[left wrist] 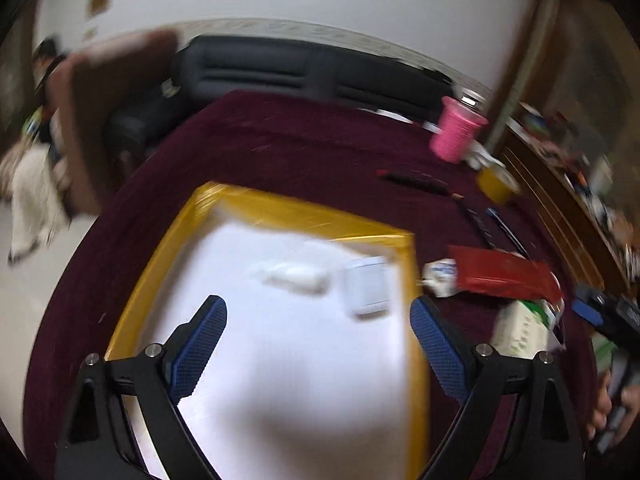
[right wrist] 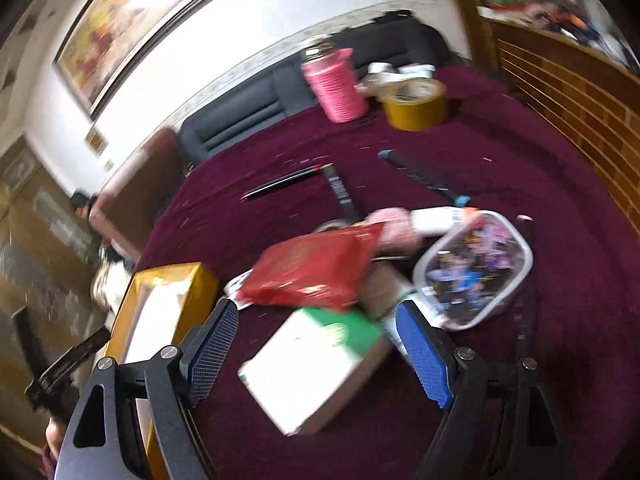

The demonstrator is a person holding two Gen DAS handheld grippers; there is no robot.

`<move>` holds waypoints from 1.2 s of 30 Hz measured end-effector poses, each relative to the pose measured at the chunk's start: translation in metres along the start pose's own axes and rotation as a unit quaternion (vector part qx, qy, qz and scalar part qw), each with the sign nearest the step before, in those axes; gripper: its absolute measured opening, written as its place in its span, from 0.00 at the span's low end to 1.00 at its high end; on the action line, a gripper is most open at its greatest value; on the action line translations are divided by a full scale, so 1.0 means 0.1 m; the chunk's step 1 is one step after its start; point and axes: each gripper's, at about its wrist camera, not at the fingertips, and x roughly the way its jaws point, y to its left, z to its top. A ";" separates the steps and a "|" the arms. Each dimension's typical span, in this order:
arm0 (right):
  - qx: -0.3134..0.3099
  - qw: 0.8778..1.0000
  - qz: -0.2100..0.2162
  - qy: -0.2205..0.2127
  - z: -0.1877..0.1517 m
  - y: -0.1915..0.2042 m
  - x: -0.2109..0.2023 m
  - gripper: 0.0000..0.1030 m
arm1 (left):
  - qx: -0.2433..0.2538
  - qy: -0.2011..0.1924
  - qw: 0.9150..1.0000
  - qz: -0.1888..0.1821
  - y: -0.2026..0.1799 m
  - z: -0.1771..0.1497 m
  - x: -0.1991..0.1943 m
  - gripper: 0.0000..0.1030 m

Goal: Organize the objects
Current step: 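Grasp a black marker with each gripper from the table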

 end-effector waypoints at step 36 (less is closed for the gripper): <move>-0.089 0.980 -0.144 0.108 1.23 -0.79 1.48 0.36 | 0.343 0.050 0.938 0.013 -1.81 1.28 2.00 0.79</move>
